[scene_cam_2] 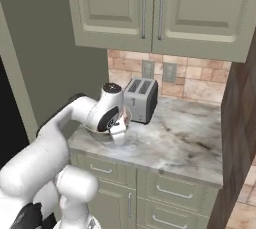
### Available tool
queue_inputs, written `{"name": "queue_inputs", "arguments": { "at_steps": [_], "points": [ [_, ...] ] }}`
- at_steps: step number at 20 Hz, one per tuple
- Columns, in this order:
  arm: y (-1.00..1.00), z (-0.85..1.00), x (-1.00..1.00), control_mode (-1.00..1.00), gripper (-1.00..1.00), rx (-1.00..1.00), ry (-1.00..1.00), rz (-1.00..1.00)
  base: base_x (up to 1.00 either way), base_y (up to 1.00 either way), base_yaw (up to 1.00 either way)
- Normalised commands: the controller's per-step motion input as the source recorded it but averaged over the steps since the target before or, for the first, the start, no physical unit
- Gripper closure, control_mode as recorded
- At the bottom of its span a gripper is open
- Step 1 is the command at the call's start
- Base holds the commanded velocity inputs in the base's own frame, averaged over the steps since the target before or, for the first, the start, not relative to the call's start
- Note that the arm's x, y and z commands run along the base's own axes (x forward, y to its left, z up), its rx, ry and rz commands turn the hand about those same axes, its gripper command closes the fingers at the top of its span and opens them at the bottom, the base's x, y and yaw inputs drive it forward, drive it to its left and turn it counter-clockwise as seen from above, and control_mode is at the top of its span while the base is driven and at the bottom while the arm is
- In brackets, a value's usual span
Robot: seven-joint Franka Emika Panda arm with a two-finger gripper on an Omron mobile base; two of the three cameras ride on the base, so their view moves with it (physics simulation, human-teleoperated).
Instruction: Place the bowl with the onion and bell pepper on the second highest shelf of the fridge. Place the bowl with the steak and chicken drumstick on the top shelf of the fridge.
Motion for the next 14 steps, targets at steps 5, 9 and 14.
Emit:
{"name": "queue_inputs", "arguments": {
  "at_steps": [5,9,14],
  "points": [
    [0.01,1.0,-0.81,-1.0,1.0,0.0,-0.26,-0.22,0.0,0.0,0.0],
    [0.0,0.93,-0.77,-1.0,1.0,-0.01,-0.16,-0.17,0.0,0.0,0.0],
    [0.0,0.26,-0.37,1.0,1.0,0.0,-0.06,-0.05,-0.6,-0.01,-0.07]
  ]
}}
